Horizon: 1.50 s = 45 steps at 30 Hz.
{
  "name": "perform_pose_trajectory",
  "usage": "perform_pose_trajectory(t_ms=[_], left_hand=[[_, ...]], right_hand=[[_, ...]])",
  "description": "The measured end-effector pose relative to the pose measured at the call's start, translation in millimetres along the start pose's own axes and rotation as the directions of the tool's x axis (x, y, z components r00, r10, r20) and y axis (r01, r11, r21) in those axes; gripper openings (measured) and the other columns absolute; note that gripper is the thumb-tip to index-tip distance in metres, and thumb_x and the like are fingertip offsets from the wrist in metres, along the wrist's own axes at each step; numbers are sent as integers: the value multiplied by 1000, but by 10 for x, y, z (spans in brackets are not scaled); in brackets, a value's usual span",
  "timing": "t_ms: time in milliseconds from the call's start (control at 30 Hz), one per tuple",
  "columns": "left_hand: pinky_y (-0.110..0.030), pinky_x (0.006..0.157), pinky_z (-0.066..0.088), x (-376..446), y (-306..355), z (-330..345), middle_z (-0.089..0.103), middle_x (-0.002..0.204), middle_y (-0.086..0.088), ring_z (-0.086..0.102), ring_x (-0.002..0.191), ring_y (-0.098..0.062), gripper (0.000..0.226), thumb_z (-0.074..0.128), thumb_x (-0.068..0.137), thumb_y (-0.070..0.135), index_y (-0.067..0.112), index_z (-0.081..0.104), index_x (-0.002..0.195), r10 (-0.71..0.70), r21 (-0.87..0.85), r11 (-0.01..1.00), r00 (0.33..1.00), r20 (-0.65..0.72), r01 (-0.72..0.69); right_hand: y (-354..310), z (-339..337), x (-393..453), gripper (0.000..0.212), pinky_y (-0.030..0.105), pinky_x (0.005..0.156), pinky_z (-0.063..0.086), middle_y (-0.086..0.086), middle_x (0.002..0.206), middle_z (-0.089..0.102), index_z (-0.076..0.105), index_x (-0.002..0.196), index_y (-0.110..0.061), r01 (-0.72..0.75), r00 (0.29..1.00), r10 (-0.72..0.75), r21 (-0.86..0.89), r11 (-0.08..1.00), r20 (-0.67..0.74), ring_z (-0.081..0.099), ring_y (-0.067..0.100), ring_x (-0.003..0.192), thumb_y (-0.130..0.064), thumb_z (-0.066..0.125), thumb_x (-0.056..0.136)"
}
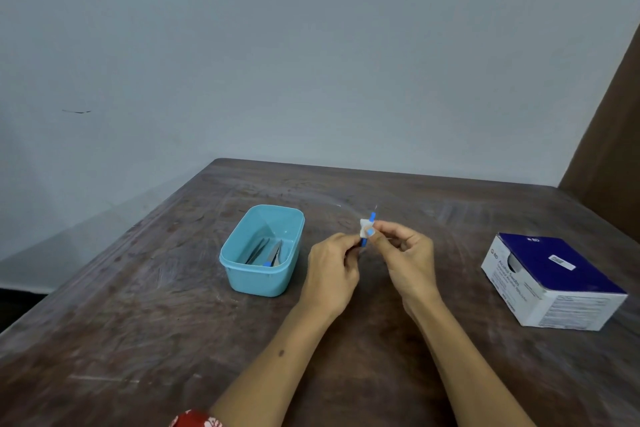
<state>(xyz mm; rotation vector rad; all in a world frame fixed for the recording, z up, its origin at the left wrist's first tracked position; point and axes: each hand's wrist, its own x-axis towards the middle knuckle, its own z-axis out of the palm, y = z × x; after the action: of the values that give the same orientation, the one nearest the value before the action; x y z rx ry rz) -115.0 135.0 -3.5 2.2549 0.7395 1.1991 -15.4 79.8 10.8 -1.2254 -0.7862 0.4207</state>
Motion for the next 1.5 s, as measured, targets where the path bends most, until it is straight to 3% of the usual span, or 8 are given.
perform_pose_trajectory(t_ms=[167, 267, 633, 833, 1000, 1200, 1333, 1500], left_hand=[[-21, 75, 51, -8, -15, 0, 69, 90, -3, 61, 80, -8, 26, 57, 86, 2, 13, 70, 106, -16, -3, 1000, 999, 39, 16], [-20, 78, 50, -14, -11, 17, 69, 94, -4, 60, 83, -8, 27, 58, 87, 5, 13, 68, 110, -33, 4, 999, 995, 91, 33], [-6, 74, 42, -21, 3, 16, 68, 97, -3, 59, 84, -5, 28, 59, 87, 5, 13, 67, 112, 3, 25, 1000, 999, 53, -5], [-6, 71, 42, -14, -20, -1, 69, 94, -2, 60, 82, -7, 29, 59, 87, 5, 14, 67, 113, 8, 50, 999, 1000, 19, -9], [-20, 74, 48, -20, 4, 20, 66, 89, -3, 57, 78, -7, 28, 58, 87, 4, 14, 68, 111, 28, 49, 998, 998, 63, -32], [-8, 72, 42, -13, -39, 1, 68, 93, -2, 58, 81, -5, 30, 57, 87, 3, 14, 68, 112, 14, 60, 998, 999, 42, -17], [-14, 74, 46, -12, -15, 13, 68, 93, -2, 59, 81, -7, 29, 57, 86, 3, 14, 68, 111, 35, 60, 997, 998, 53, -38], [-6, 75, 41, -14, -26, 4, 69, 97, -2, 60, 86, -7, 29, 58, 87, 4, 13, 67, 113, 43, 72, 996, 999, 13, -44]], right_hand=[[20, 28, -15, 15, 37, 66, 50, 10, 72, 70, 71, 76, -24, 16, 999, -18, -44, 999, -47, 60, 20, 67, -9, 73, 78], [48, -4, 13, 5, 34, 60, 47, 10, 71, 69, 73, 82, -21, 50, 982, -62, -74, 996, -177, 57, 16, 62, -18, 73, 80], [61, 18, 10, 12, 26, 54, 43, 1, 60, 60, 70, 74, -28, 110, 941, -138, -108, 988, -308, 49, 7, 51, -18, 76, 76], [71, 54, -34, 8, 22, 53, 47, 2, 62, 65, 72, 78, -22, 69, 969, -97, -127, 990, -227, 53, 5, 51, -16, 77, 75], [45, 21, 8, 10, 30, 55, 42, 5, 65, 61, 71, 75, -29, 132, 915, -156, -91, 987, -371, 49, 9, 52, -20, 75, 78], [66, 47, -4, 5, 22, 54, 46, -1, 65, 68, 73, 83, -17, 66, 955, -86, -78, 995, -283, 56, 6, 56, -16, 75, 78], [63, 25, 13, 8, 18, 61, 49, -3, 73, 70, 73, 87, -14, 95, 933, -106, -50, 994, -343, 61, 6, 64, -17, 74, 79], [78, 51, -14, 8, 24, 58, 48, 1, 72, 71, 74, 86, -16, 83, 955, -96, -58, 995, -280, 61, 9, 61, -19, 75, 79]])
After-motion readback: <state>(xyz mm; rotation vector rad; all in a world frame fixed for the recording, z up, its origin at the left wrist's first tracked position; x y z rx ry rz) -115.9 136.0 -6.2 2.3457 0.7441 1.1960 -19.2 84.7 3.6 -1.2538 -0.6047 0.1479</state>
